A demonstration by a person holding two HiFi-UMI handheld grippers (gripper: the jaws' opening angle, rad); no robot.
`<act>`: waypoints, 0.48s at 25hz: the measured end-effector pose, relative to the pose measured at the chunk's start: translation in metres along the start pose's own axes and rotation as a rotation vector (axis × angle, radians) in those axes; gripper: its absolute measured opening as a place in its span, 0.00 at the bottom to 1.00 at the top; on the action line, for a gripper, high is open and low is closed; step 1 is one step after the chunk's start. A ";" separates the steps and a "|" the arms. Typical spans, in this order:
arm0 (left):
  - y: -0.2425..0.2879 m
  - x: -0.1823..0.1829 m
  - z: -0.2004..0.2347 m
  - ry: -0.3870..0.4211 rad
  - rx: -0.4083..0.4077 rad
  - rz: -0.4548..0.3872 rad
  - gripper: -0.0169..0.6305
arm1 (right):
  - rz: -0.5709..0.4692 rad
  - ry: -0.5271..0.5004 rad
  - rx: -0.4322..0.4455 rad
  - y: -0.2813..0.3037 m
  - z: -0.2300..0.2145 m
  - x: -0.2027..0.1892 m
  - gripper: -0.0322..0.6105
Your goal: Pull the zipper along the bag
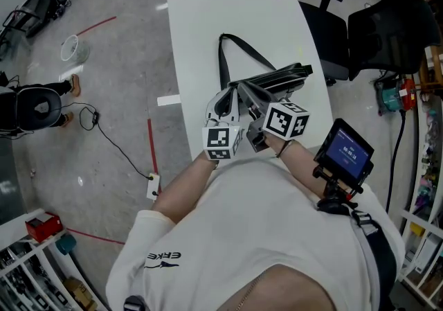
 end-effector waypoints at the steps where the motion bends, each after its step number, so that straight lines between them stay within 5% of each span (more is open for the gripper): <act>1: -0.001 -0.001 0.002 -0.010 0.006 0.005 0.03 | -0.002 0.001 -0.001 0.000 0.000 0.000 0.08; 12: -0.005 -0.039 0.009 0.074 -0.007 0.130 0.03 | -0.021 -0.014 -0.037 -0.008 -0.009 0.006 0.08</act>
Point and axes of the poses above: the fingertips, and each gripper's own axes: y forward along the fingers, z to its left, x out of its top, the point moved 4 cm from there along -y, backward along the fingers, and after that the axes turned 14 degrees about x, right-handed, at the moved point
